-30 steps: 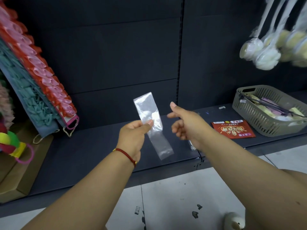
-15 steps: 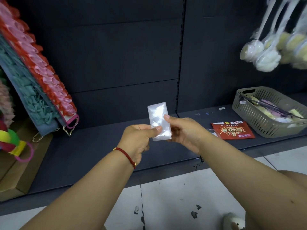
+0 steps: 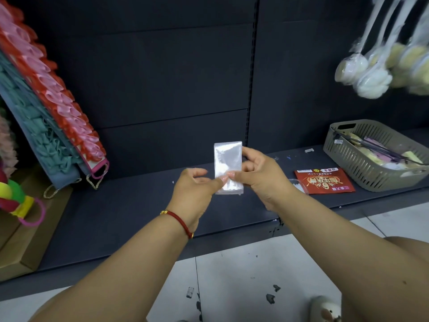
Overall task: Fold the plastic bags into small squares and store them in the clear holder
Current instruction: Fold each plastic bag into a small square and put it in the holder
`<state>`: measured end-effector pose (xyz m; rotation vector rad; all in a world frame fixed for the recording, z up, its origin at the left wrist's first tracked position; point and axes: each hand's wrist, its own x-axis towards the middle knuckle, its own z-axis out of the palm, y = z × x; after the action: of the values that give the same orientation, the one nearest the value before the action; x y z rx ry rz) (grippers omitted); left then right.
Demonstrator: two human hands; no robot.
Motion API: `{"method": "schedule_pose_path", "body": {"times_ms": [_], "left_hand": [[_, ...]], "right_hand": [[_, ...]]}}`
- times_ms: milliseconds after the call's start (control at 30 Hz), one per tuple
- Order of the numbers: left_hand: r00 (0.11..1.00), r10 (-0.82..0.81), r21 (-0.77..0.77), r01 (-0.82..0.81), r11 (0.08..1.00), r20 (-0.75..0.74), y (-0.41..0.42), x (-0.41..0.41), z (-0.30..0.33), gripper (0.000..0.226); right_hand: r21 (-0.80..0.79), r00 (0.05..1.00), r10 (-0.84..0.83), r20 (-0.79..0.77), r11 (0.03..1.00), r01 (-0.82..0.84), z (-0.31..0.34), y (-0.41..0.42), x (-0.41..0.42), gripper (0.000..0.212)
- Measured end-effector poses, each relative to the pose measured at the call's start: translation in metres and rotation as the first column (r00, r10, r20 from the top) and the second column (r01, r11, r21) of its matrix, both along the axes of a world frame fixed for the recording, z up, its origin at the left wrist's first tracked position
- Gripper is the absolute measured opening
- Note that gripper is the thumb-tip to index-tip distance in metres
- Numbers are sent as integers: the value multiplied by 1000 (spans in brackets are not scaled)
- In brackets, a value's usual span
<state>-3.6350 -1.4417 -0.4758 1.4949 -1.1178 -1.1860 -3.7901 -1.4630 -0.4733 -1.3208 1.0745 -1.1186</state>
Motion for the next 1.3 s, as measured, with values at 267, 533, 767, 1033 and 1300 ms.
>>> {"method": "schedule_pose_path", "body": {"times_ms": [267, 533, 767, 1033, 1300], "left_hand": [[954, -7, 81, 33, 996, -301, -5, 0, 0, 25], [944, 121, -24, -135, 991, -307, -5, -2, -1, 19], [963, 41, -178, -91, 980, -265, 0, -5, 2, 11], [970, -175, -271, 125, 955, -171, 2, 7, 18, 13], [985, -171, -477, 157, 865, 14, 1, 13, 16, 15]], "right_hand": [[-15, 982, 69, -175, 997, -73, 2, 3, 1, 73], [100, 930, 129, -345, 990, -101, 0, 7, 3, 46], [160, 992, -27, -125, 986, 47, 5, 3, 0, 20], [-82, 999, -9, 54, 997, 13, 12, 3, -8, 3], [-248, 997, -12, 80, 968, 31, 13, 11, -10, 16]]}}
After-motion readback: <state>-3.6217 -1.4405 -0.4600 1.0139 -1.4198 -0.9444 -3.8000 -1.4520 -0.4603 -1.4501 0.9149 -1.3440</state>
